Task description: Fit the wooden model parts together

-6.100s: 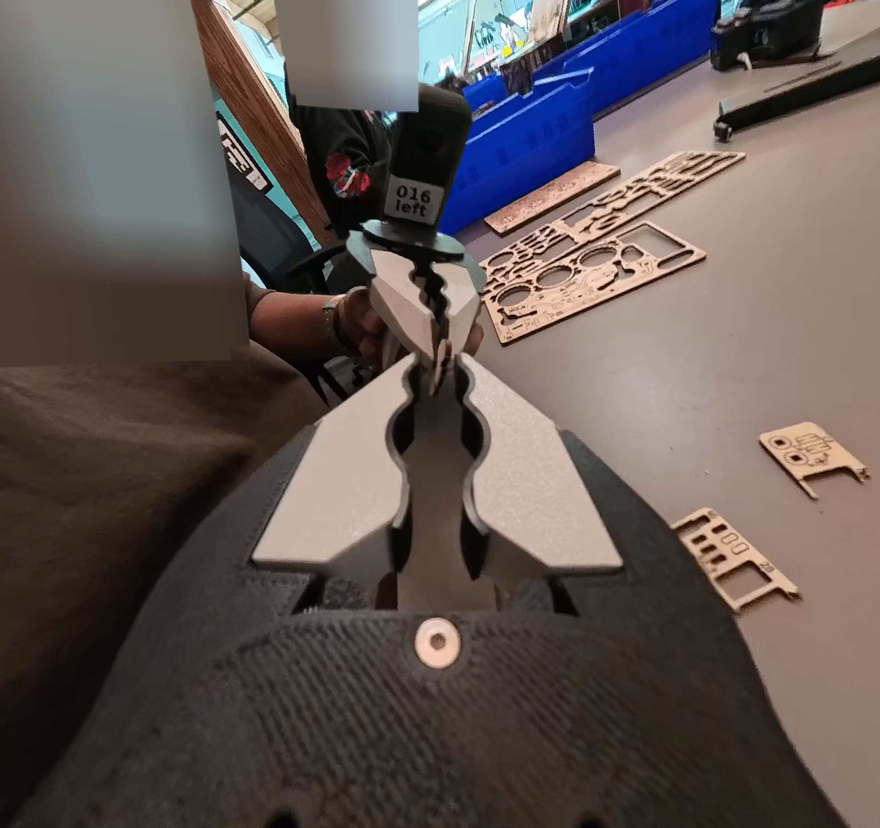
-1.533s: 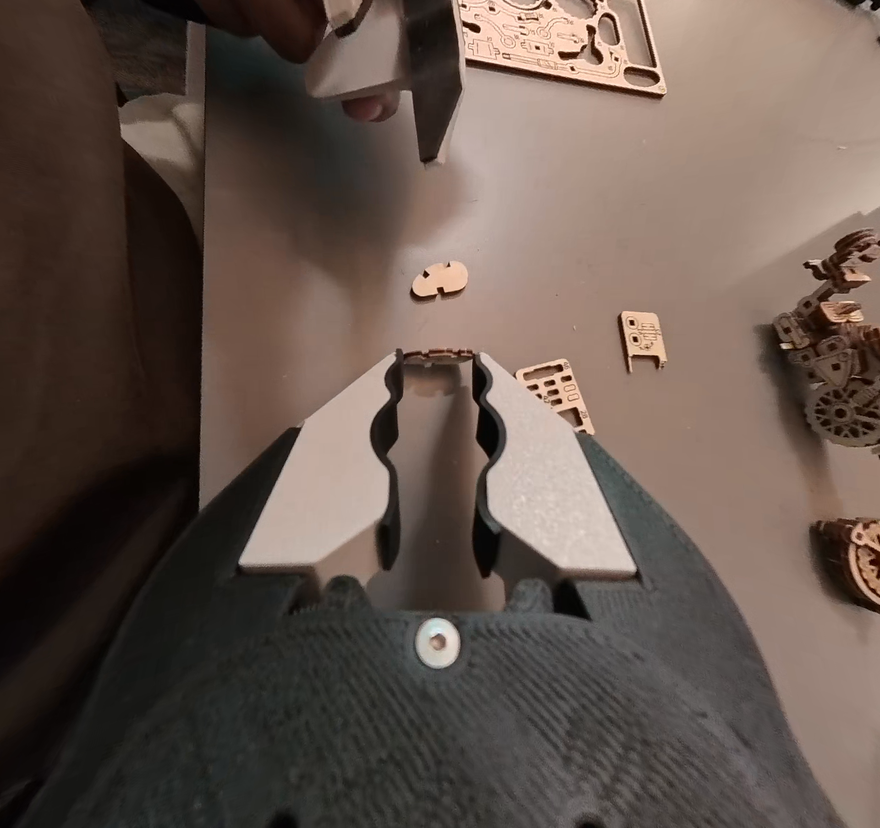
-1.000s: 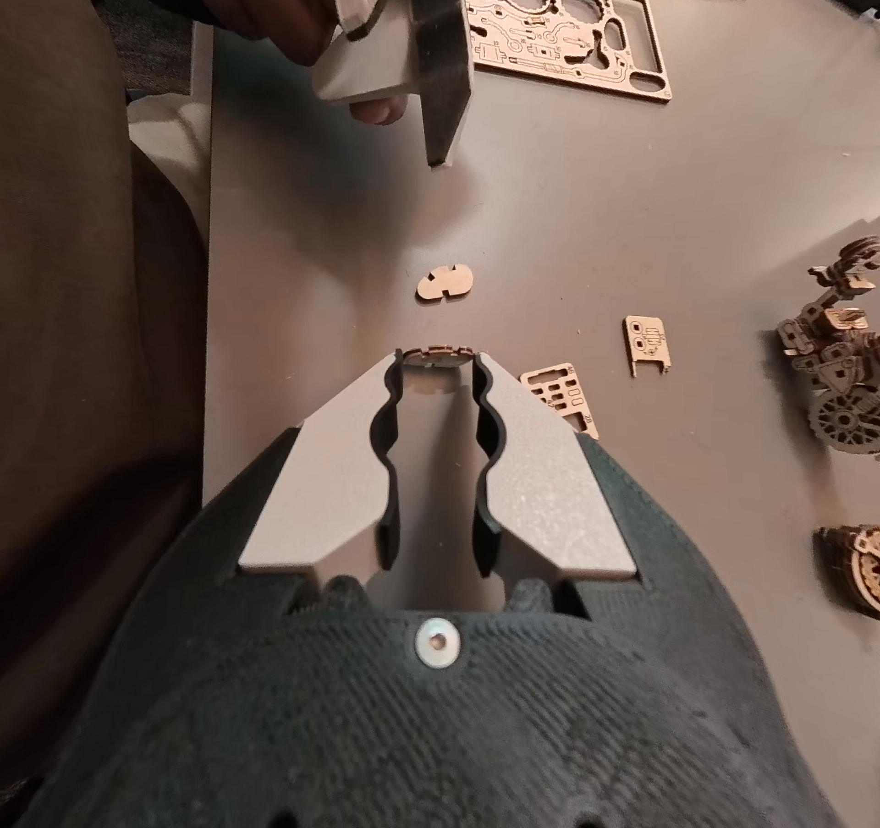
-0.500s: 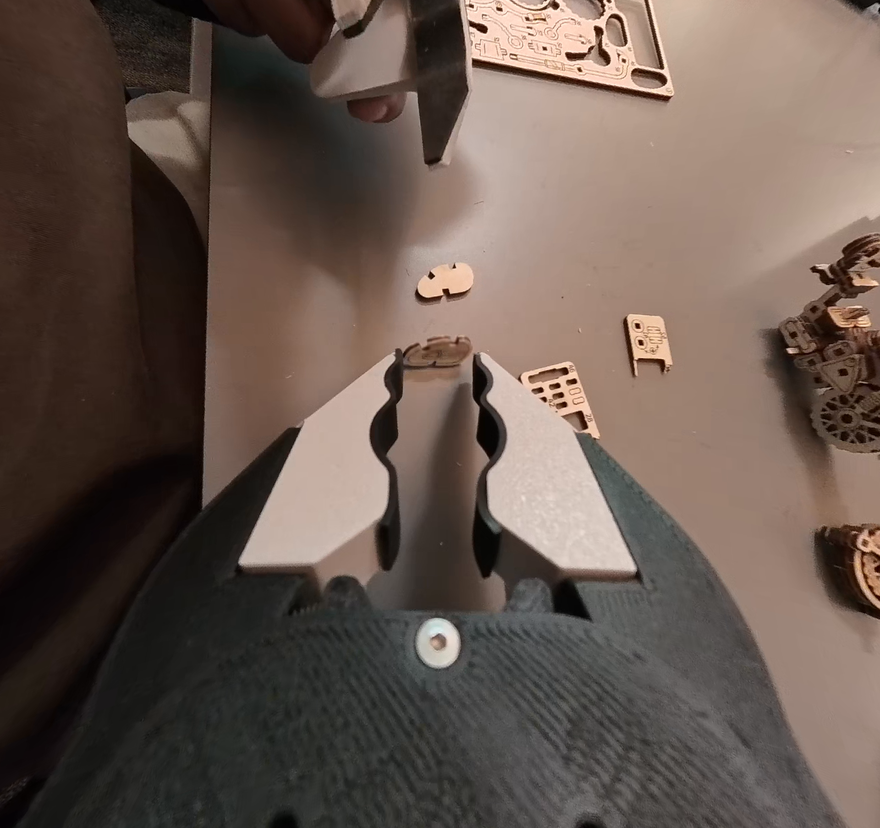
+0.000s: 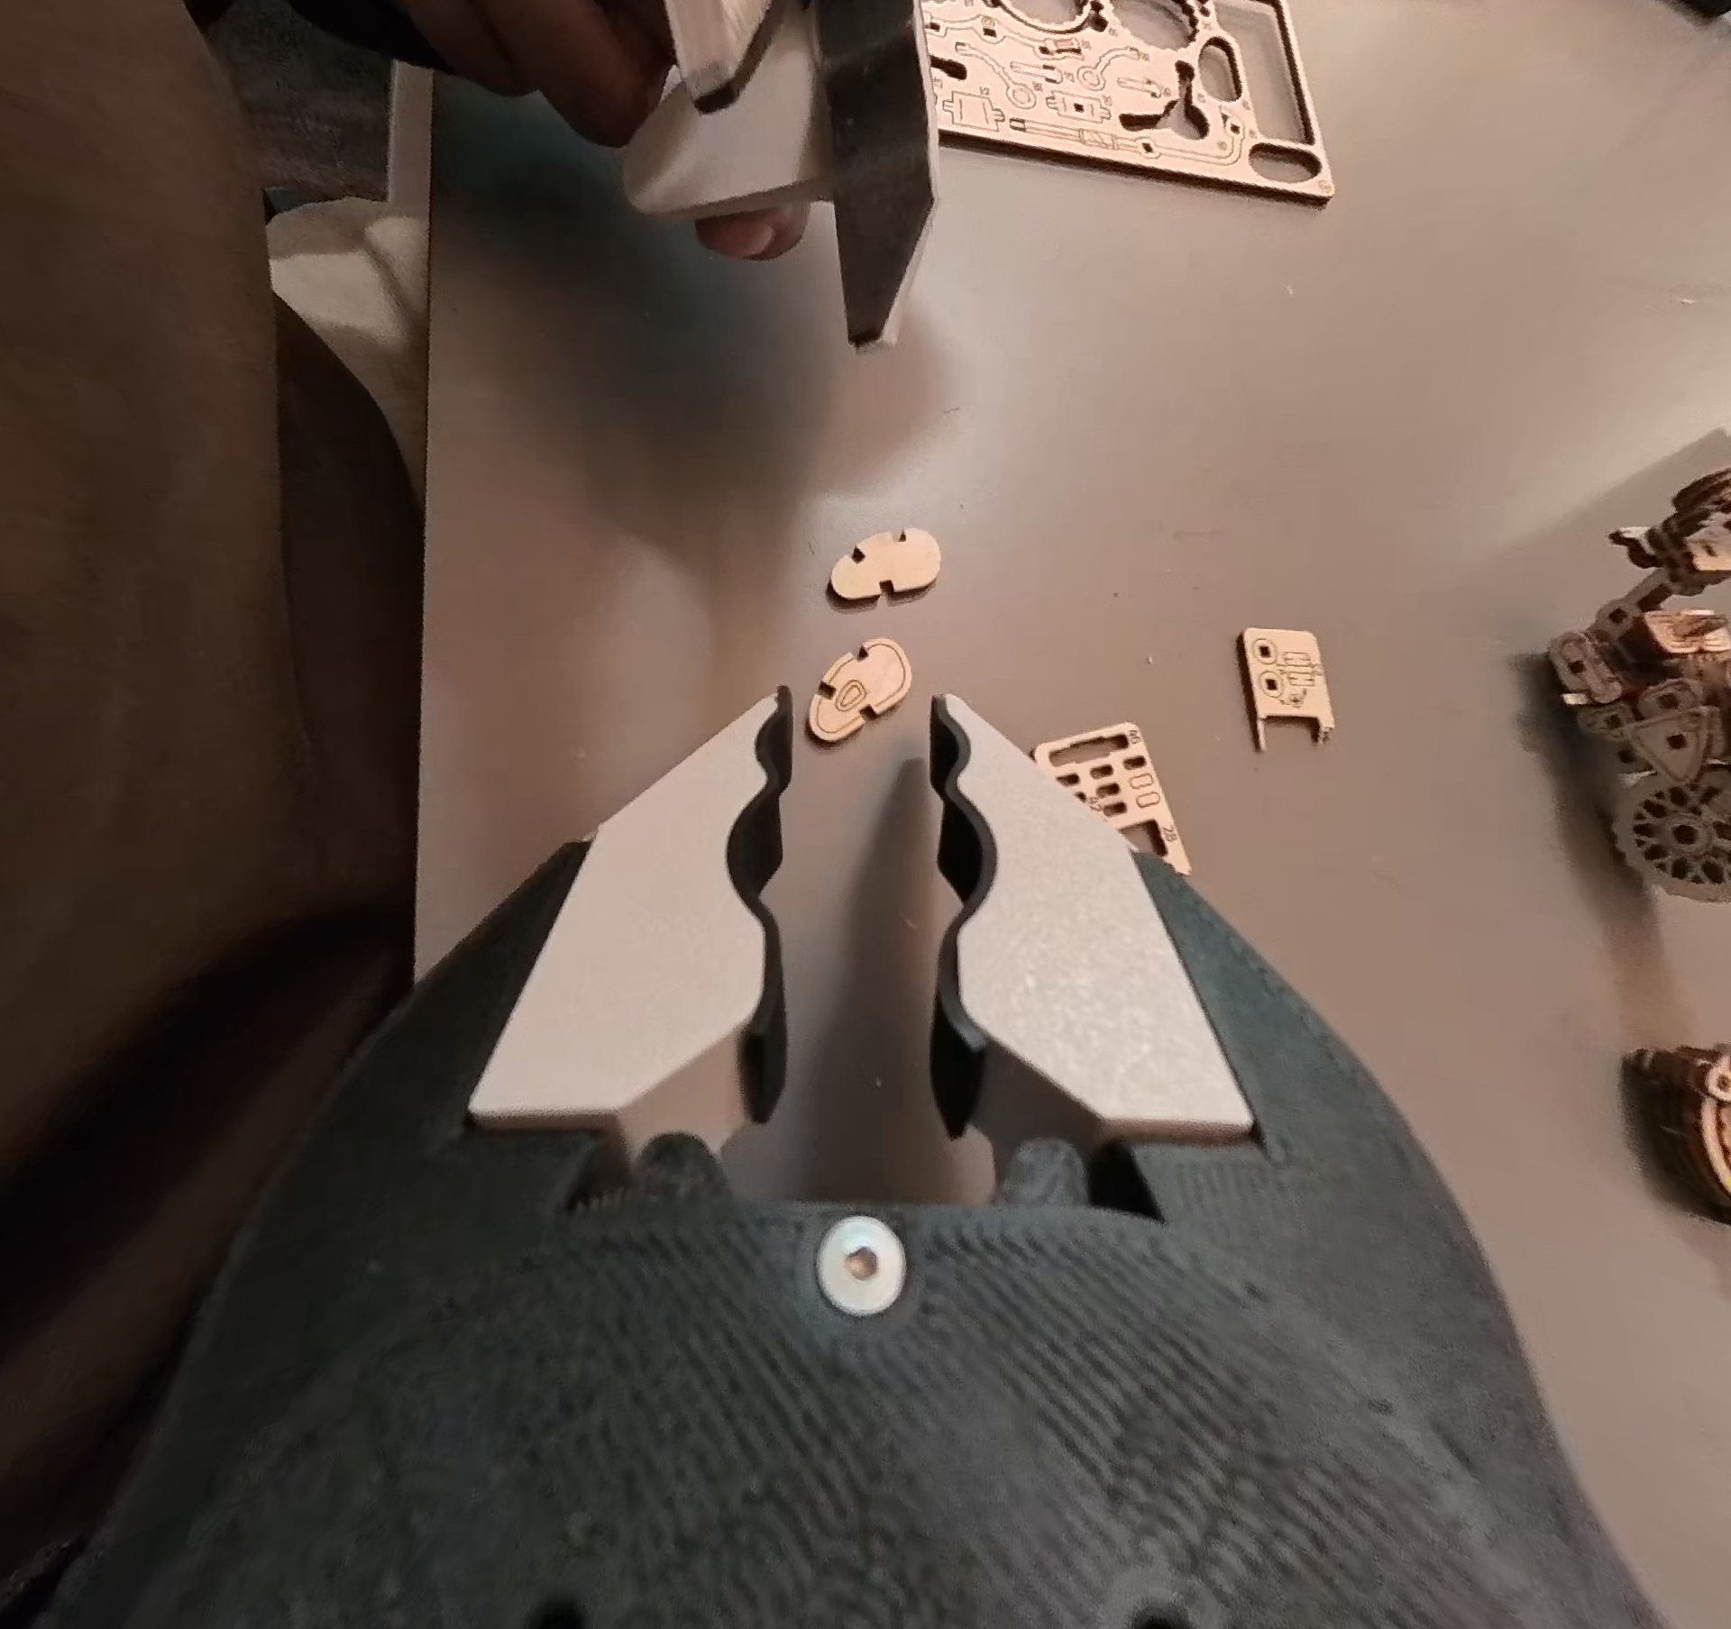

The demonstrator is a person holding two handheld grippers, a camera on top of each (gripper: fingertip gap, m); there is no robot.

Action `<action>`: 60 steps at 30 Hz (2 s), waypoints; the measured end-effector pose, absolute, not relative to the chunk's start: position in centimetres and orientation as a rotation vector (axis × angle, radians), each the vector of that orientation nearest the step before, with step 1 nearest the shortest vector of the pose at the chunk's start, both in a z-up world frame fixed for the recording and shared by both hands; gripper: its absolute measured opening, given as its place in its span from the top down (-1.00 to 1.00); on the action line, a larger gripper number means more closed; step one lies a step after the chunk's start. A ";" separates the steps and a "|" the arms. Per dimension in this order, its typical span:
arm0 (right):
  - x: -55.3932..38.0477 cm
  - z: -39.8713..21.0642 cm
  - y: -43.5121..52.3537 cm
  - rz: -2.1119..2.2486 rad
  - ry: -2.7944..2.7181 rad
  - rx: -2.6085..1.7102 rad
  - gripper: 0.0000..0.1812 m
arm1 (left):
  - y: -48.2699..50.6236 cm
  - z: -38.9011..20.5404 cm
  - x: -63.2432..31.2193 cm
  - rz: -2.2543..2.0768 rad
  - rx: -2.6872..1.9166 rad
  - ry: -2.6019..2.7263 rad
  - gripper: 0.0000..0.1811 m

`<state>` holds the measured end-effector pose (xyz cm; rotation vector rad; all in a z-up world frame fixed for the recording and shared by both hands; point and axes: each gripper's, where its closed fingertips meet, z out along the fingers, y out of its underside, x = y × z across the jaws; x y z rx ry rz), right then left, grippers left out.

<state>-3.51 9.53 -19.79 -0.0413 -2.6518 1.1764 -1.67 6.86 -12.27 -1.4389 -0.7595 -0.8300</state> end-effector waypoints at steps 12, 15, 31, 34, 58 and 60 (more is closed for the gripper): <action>-3.7 -20.1 9.0 1.198 -2.692 -0.168 0.73 | 6.5 -13.7 -3.0 -0.627 -1.547 -0.793 0.65; -3.7 -20.1 8.9 1.197 -2.692 -0.171 0.74 | 6.5 -14.4 -3.1 -0.542 -1.615 -0.786 0.65; -4.4 -18.2 7.8 1.319 -2.591 -0.261 0.68 | 6.1 -15.1 -4.0 -0.421 -1.666 -0.801 0.64; -4.7 -17.9 7.8 1.346 -2.573 -0.297 0.69 | 6.0 -15.2 -4.0 -0.406 -1.681 -0.791 0.64; -6.7 -16.3 8.8 1.491 -2.461 -0.510 0.67 | 4.5 -14.7 -6.5 -0.240 -1.616 -0.865 0.75; -7.5 -15.7 9.3 1.499 -2.404 -0.555 0.68 | 4.4 -15.0 -6.7 -0.233 -1.625 -0.890 0.89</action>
